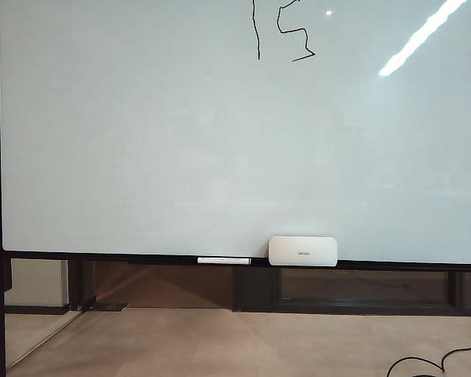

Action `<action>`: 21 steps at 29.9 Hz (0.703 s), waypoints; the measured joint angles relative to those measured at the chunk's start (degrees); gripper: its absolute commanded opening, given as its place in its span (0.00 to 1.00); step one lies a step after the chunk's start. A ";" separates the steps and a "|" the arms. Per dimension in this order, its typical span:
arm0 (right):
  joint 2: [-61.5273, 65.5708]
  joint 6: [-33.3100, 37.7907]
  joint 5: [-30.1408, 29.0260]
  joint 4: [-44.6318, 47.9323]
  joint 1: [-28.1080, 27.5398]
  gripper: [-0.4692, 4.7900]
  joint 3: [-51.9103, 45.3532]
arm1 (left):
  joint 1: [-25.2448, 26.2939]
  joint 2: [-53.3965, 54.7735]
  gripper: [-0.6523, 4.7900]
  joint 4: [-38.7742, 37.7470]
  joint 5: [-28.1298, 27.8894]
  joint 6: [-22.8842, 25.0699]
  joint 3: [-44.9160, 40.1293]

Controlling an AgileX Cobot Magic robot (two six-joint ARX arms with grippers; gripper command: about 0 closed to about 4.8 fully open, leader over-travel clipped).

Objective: Reach to the right to find the marker pen, pick it up, and write the number 15 on the whiteboard.

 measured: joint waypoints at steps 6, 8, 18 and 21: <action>-0.02 0.04 0.22 0.66 -0.02 0.09 0.04 | 0.00 0.00 0.11 0.00 0.07 0.00 0.00; -0.02 0.04 0.22 0.66 -0.02 0.09 0.04 | 0.00 0.00 0.11 0.00 0.07 0.00 0.00; -0.02 0.04 0.20 0.61 0.00 0.09 0.04 | 0.00 0.00 0.11 -0.09 0.24 -0.83 0.00; -0.02 0.04 0.17 0.37 -0.02 0.09 0.04 | 0.00 0.00 0.11 -0.11 0.24 -0.83 0.00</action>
